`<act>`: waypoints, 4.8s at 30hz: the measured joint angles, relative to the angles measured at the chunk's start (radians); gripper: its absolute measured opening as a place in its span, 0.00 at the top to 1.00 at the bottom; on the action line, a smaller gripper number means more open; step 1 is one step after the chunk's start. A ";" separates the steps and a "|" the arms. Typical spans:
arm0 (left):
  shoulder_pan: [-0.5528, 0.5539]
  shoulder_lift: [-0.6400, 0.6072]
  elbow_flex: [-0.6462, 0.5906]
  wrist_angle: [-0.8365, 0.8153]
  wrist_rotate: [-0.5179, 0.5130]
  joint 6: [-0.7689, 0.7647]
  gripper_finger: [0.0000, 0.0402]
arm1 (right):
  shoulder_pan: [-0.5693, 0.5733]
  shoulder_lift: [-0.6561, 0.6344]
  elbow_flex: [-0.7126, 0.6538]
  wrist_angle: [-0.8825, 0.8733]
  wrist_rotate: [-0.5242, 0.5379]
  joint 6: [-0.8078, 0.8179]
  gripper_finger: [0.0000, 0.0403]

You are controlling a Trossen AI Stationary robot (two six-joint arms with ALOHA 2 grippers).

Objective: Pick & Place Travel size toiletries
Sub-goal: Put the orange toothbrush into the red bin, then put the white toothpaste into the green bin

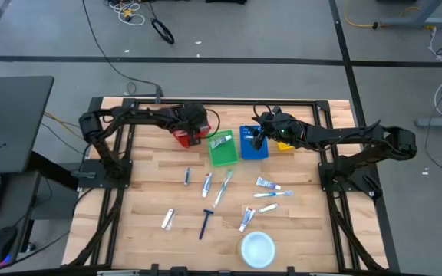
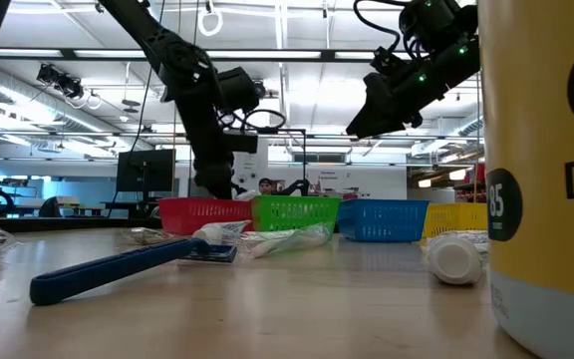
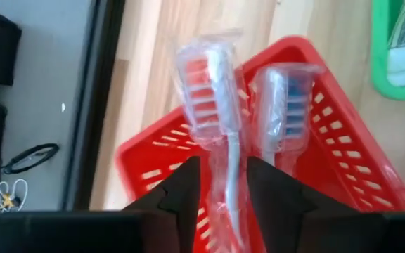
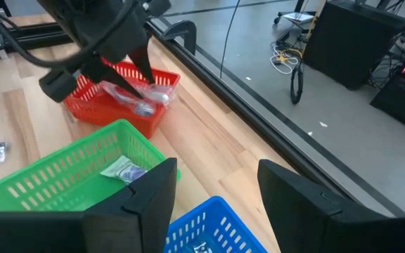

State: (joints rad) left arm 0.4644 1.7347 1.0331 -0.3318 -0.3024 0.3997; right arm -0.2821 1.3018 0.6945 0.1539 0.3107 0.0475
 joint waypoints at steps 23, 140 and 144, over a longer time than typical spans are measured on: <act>-0.176 -0.308 0.071 -0.370 0.173 -0.842 0.67 | 0.002 0.000 0.000 -0.067 -0.201 0.028 0.48; -0.299 0.080 0.063 0.362 -0.010 -0.266 0.99 | 0.004 0.000 0.000 -0.221 -0.409 0.012 0.48; -0.288 0.124 0.061 0.379 -0.018 -0.292 0.97 | 0.004 0.000 0.000 -0.217 -0.409 0.011 0.48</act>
State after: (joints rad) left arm 0.1764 1.8582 1.0946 0.0468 -0.3203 0.1076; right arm -0.2783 1.3019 0.6945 -0.0634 -0.0986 0.0589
